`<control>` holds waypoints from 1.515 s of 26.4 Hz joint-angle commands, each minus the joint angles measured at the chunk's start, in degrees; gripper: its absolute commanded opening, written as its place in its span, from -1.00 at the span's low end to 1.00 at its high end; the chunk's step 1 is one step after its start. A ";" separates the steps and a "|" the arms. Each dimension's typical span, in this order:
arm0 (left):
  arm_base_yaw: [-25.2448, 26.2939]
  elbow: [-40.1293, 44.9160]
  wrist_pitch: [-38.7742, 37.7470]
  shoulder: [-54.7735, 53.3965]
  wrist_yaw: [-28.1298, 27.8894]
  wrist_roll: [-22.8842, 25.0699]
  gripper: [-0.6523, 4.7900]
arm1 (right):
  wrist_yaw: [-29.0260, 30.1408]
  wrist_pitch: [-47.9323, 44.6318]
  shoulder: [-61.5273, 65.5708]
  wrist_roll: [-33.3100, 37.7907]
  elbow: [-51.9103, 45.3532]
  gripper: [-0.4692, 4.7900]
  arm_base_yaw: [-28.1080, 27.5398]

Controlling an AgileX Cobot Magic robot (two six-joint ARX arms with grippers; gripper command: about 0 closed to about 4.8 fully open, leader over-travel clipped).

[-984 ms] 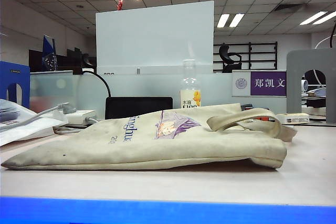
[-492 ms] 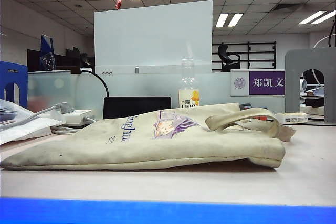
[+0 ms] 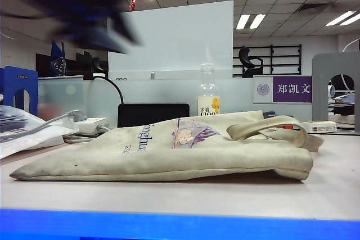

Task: Take the glasses case out of the canvas bag and put it on the table.

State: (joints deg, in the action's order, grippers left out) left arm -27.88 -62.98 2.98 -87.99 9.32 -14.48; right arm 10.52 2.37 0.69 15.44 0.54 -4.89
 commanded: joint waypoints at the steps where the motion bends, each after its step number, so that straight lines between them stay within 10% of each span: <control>1: -2.43 -19.15 -15.87 -13.38 5.33 -4.07 0.30 | 1.38 -1.22 -0.57 2.32 -0.20 -0.82 -0.07; 7: -5.20 -45.09 -33.29 -29.92 14.78 -3.93 0.51 | 2.71 -1.79 -0.61 4.92 -0.20 -0.82 0.02; 17: -11.69 -48.28 -49.24 -39.01 0.22 7.34 0.52 | 3.76 -1.66 -0.61 6.51 -0.22 -0.82 0.39; 33: -15.78 -48.30 -42.49 -44.96 1.92 4.79 0.51 | 5.33 -0.42 -0.61 6.86 -0.22 -0.82 5.05; 35: -15.39 -48.30 -43.34 -45.66 1.38 4.83 0.25 | 6.43 -0.42 -0.61 6.88 -0.22 -0.82 5.05; 37: -15.26 -48.30 -43.63 -45.70 1.51 4.96 -0.83 | 7.30 -0.42 -0.61 6.86 -0.22 -0.82 5.05; 40: -15.21 -48.50 -41.31 -44.06 3.98 4.59 -0.77 | 7.52 -0.48 -0.61 6.86 -0.20 -0.82 5.01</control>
State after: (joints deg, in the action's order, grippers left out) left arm -42.92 -111.53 -38.24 -133.21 11.49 -9.74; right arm 17.76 2.50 0.16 22.09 0.56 0.16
